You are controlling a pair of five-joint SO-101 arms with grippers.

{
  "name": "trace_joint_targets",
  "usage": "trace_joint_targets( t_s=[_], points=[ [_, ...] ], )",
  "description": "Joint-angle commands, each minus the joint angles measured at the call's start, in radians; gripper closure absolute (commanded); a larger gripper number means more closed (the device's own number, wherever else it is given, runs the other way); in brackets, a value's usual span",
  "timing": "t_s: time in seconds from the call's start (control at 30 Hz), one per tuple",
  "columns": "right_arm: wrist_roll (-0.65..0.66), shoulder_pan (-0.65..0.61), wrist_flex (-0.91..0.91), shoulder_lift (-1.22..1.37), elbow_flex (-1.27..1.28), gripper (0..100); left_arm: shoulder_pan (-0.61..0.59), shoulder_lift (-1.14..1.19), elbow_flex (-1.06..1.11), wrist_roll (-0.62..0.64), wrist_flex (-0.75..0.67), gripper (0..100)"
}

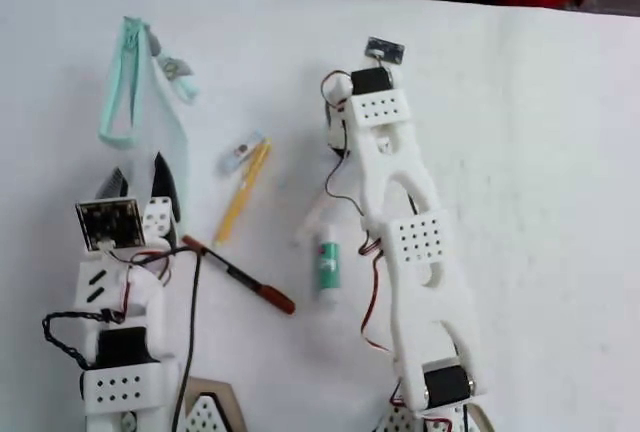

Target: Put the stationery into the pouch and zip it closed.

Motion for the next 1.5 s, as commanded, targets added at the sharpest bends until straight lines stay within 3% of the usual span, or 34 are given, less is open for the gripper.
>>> trace_joint_targets(
  t_s=[0.0, 1.07, 1.2, 1.47],
  points=[
    [0.011, -0.018, -0.016, 0.004, -0.009, 98.1, -0.004, 0.008, -0.006, 0.0, 0.012, 86],
    [0.017, -0.013, 0.067, -0.151, -0.184, 98.1, -0.001, 0.008, -0.006, -0.002, 0.026, 86],
    [0.017, -0.013, 0.067, -0.248, -0.072, 98.1, -0.001, 0.008, -0.006, -0.002, 0.026, 86],
    [0.017, -0.016, 0.062, -0.677, 0.361, 98.1, -0.001, 0.008, -0.006, -0.002, 0.026, 86]
  ],
)
